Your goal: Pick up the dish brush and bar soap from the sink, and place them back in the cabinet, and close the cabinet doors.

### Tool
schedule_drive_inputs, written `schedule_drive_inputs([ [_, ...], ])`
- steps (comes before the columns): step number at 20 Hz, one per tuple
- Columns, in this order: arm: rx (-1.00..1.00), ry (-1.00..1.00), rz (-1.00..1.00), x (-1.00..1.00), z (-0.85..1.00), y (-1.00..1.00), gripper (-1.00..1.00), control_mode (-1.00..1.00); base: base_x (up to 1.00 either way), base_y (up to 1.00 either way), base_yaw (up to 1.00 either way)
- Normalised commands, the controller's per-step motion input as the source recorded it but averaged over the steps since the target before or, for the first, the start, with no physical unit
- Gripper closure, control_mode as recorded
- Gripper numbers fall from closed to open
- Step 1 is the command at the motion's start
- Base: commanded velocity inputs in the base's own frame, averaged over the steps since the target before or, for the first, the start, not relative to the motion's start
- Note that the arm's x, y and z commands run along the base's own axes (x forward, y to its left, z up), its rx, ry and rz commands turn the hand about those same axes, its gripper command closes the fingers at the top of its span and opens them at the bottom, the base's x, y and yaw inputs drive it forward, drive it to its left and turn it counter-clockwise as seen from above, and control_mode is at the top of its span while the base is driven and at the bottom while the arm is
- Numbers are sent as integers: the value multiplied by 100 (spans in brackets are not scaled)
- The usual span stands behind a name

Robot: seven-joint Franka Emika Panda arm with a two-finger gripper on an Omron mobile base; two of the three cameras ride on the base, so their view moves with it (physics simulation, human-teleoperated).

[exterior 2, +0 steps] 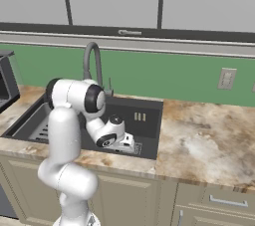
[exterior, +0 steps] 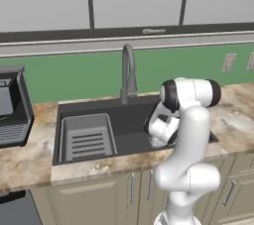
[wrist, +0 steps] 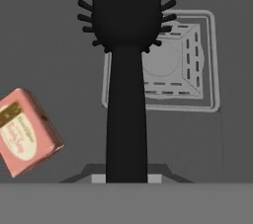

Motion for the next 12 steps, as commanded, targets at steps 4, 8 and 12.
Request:
schedule_drive_inputs([
  [4,0,0,0,-5,23,0,100,-100,0,0,0],
  [8,0,0,0,-8,21,0,100,-100,0,0,0],
  [12,0,0,0,-11,23,0,100,-100,0,0,0],
])
